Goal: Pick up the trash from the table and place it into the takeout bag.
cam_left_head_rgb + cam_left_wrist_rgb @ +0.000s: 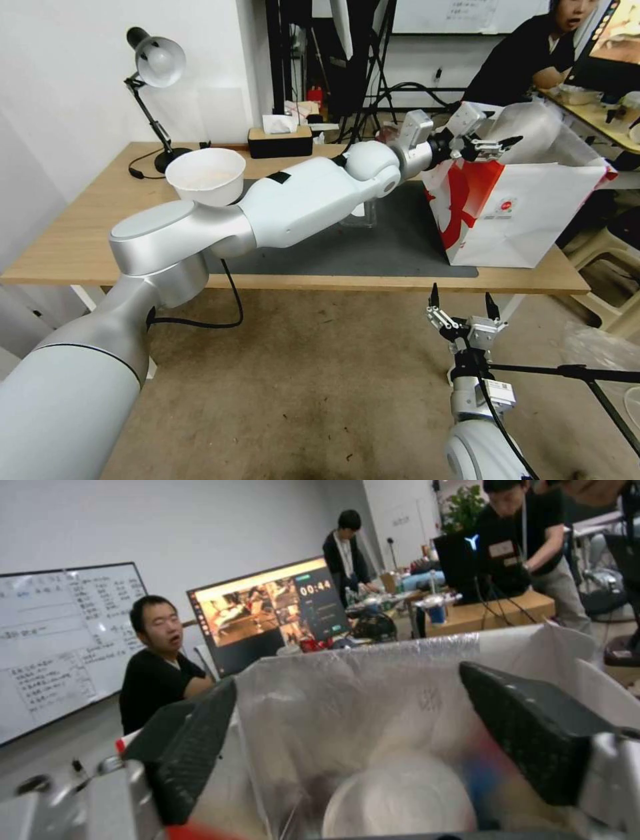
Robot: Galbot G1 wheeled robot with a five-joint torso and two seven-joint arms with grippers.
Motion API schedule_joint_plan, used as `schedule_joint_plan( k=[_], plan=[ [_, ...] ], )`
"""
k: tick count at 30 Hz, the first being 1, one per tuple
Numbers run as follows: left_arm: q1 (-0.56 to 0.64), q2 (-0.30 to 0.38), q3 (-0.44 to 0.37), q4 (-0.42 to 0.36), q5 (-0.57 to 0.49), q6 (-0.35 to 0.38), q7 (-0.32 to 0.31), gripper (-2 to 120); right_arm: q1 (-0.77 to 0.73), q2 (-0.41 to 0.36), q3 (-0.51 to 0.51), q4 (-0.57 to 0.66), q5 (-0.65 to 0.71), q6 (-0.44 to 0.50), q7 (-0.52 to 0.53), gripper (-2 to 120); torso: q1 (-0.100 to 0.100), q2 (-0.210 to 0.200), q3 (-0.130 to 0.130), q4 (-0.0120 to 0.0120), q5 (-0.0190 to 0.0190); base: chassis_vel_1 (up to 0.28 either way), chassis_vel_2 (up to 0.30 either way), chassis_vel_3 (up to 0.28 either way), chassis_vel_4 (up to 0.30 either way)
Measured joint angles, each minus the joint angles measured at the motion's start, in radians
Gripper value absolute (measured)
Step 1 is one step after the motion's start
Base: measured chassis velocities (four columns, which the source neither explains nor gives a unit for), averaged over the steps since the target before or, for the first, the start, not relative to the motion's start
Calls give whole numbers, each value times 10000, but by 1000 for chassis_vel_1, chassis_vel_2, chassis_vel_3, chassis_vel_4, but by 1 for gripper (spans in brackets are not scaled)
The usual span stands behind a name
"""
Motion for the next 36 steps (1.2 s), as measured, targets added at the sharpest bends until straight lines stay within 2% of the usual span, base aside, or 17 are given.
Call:
schedule_joint_plan(
  k=[1,2,5,6,8,10,13,14,17,22,23,24,25,26,27,36],
  plan=[
    [134,121,-276,-248,-10,-11,-247,94,9,5,-6,0,-4,0,1,100,0,0,0,-2,0,0,0,0,0],
    [134,121,-276,-248,-10,-11,-247,94,9,5,-6,0,-4,0,1,100,0,0,0,-2,0,0,0,0,0],
    [462,568,-912,-935,-428,66,-788,99,2,-1,4,44,-7,-13,1,100,0,0,0,-3,-1,0,0,0,0],
    [462,568,-912,-935,-428,66,-788,99,2,-1,4,44,-7,-13,1,100,0,0,0,-3,-1,0,0,0,0],
    [826,1145,-1363,-1404,-772,222,-1050,100,-9,-8,32,84,-10,-22,3,100,-1,0,-1,1,-1,0,0,0,0],
    [942,1288,-1486,-1489,-802,244,-1093,100,-15,-8,38,96,-10,-27,5,100,-1,1,0,2,-2,0,0,0,0],
    [1726,2063,-2245,-2051,-839,386,-1399,100,-69,-2,64,171,-27,-72,21,100,0,1,0,3,-4,0,0,0,0],
    [1726,2063,-2245,-2051,-839,386,-1399,100,-69,-2,64,171,-27,-72,21,100,0,1,0,3,-4,0,0,0,0],
    [2546,2833,-2834,-2690,-786,535,-1722,100,-93,-6,52,187,-66,-93,23,100,-1,1,-1,-1,-3,0,0,0,0],
    [3077,3385,-3194,-3073,-604,584,-1891,100,-111,-13,39,200,-81,-107,23,100,1,0,1,0,-3,0,0,0,0],
    [3363,3621,-3452,-3322,-523,656,-2012,100,-120,-18,35,214,-87,-114,22,100,0,1,1,2,-1,0,0,0,0],
    [3972,4162,-3967,-3861,-266,797,-2255,100,-127,-20,30,231,-94,-130,20,100,0,0,1,-3,-6,0,0,0,0],
    [3972,4162,-3967,-3861,-266,797,-2255,100,-127,-20,30,231,-94,-130,20,100,0,0,1,-3,-6,0,0,0,0],
    [4617,4827,-4469,-4625,-1,1004,-2469,100,-114,-10,27,259,-93,-150,20,100,-1,1,0,0,-1,0,0,0,0],
    [5096,5314,-4854,-5045,118,1080,-2544,100,-105,-5,20,260,-94,-155,20,100,0,0,1,2,-2,0,0,0,0],
    [6799,6321,-6262,-5970,312,1126,-2531,100,-100,2,-65,225,-136,-154,20,100,0,1,0,1,-1,0,0,0,0]
  ],
)
